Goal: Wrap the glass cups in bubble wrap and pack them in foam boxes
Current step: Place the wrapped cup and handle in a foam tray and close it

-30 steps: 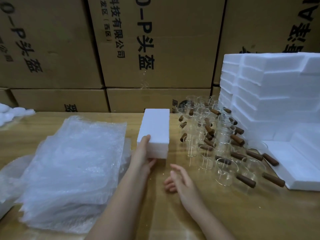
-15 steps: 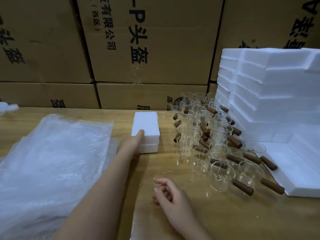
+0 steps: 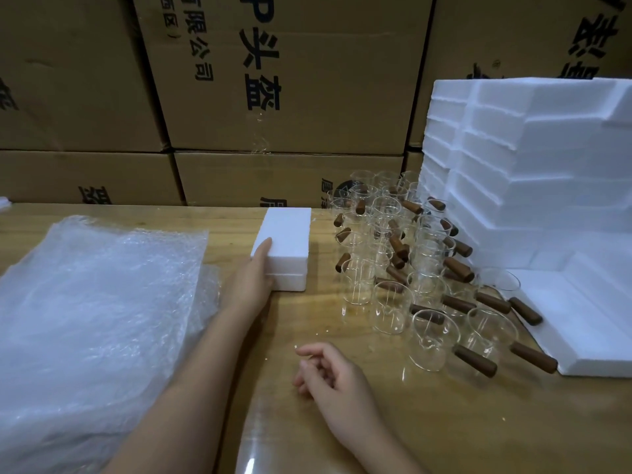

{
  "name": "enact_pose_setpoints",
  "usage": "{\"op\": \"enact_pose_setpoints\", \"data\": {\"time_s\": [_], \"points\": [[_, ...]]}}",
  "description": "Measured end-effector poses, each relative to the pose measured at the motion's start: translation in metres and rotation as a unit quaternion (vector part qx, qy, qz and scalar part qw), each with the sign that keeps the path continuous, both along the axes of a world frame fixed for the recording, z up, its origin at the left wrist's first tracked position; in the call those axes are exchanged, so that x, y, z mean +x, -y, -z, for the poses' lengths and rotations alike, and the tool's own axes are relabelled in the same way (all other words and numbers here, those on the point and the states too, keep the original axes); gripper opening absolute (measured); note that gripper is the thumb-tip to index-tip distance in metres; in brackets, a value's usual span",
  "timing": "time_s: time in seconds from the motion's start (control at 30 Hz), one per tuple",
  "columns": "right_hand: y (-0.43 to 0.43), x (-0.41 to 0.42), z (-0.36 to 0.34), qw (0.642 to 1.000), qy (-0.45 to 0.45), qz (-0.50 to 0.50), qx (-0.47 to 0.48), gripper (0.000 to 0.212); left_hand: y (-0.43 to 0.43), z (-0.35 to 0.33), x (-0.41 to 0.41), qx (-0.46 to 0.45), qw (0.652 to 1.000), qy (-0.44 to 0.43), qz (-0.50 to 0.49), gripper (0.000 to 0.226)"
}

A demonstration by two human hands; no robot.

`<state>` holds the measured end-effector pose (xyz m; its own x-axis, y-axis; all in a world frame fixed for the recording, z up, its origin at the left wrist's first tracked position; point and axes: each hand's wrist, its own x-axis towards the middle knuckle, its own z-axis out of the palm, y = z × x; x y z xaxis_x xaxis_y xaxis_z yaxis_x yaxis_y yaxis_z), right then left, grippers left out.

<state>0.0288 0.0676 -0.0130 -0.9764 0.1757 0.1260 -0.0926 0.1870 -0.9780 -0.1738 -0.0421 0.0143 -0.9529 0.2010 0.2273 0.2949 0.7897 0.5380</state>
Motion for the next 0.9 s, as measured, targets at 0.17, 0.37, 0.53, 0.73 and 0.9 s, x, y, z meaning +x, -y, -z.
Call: {"op": "enact_pose_setpoints", "data": {"time_s": [0.17, 0.37, 0.53, 0.73, 0.9], "points": [[0.000, 0.000, -0.003, 1.000, 0.008, -0.003, 0.001, 0.015, -0.017, 0.004, -0.021, 0.001, 1.000, -0.017, 0.006, 0.073], [0.005, 0.006, -0.004, 1.000, 0.007, 0.004, 0.023, 0.018, -0.033, 0.007, -0.044, -0.010, 1.000, -0.011, 0.007, 0.071], [0.005, 0.005, -0.005, 0.999, 0.017, 0.001, 0.040, 0.017, -0.048, 0.010, -0.055, 0.004, 1.000, -0.012, -0.013, 0.080], [0.006, 0.003, -0.001, 0.999, 0.023, 0.003, 0.035, 0.016, -0.057, 0.014, -0.060, 0.018, 0.999, -0.028, -0.030, 0.083], [0.005, 0.003, 0.000, 0.999, 0.018, -0.002, 0.038, 0.016, -0.058, 0.012, -0.058, 0.034, 0.998, -0.022, -0.037, 0.084]]}}
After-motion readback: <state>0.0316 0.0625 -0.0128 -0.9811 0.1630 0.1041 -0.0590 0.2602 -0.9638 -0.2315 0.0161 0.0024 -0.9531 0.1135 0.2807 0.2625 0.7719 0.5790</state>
